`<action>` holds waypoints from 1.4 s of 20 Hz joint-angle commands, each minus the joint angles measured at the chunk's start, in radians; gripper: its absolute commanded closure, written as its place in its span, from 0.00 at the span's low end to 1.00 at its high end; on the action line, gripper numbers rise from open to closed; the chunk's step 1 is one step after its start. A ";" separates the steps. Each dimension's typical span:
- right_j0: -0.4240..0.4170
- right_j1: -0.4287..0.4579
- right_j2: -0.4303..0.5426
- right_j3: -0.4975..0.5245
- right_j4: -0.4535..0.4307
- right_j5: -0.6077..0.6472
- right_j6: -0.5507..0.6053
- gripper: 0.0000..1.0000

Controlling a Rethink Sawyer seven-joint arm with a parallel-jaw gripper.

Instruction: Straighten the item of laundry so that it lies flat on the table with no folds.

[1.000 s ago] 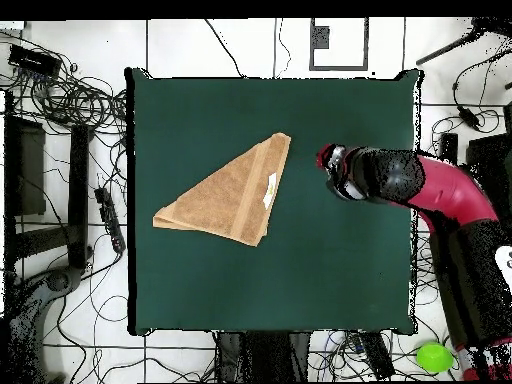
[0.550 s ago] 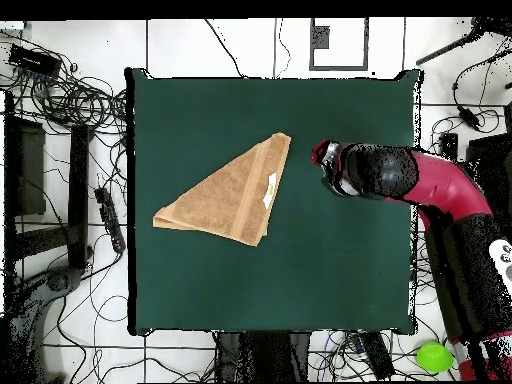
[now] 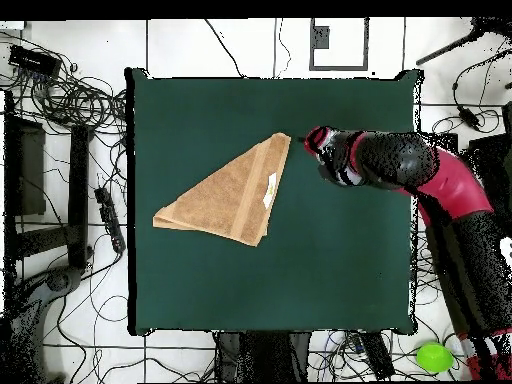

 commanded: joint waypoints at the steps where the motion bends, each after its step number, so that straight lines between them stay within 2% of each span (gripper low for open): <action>1: -0.022 0.108 0.144 0.071 0.033 0.156 -0.314 0.00; 5: -0.030 0.179 0.154 0.010 -0.014 0.150 -0.364 0.00; 11: -0.003 0.196 0.123 -0.044 -0.092 0.112 -0.345 0.00; 17: -0.012 0.200 0.144 -0.010 -0.118 0.062 -0.284 0.00; 21: -0.034 0.216 0.187 0.031 -0.083 0.048 -0.224 0.00; 23: -0.045 0.239 0.206 0.040 -0.070 0.039 -0.221 0.00; 28: -0.047 0.257 0.197 0.025 -0.116 0.032 -0.243 0.00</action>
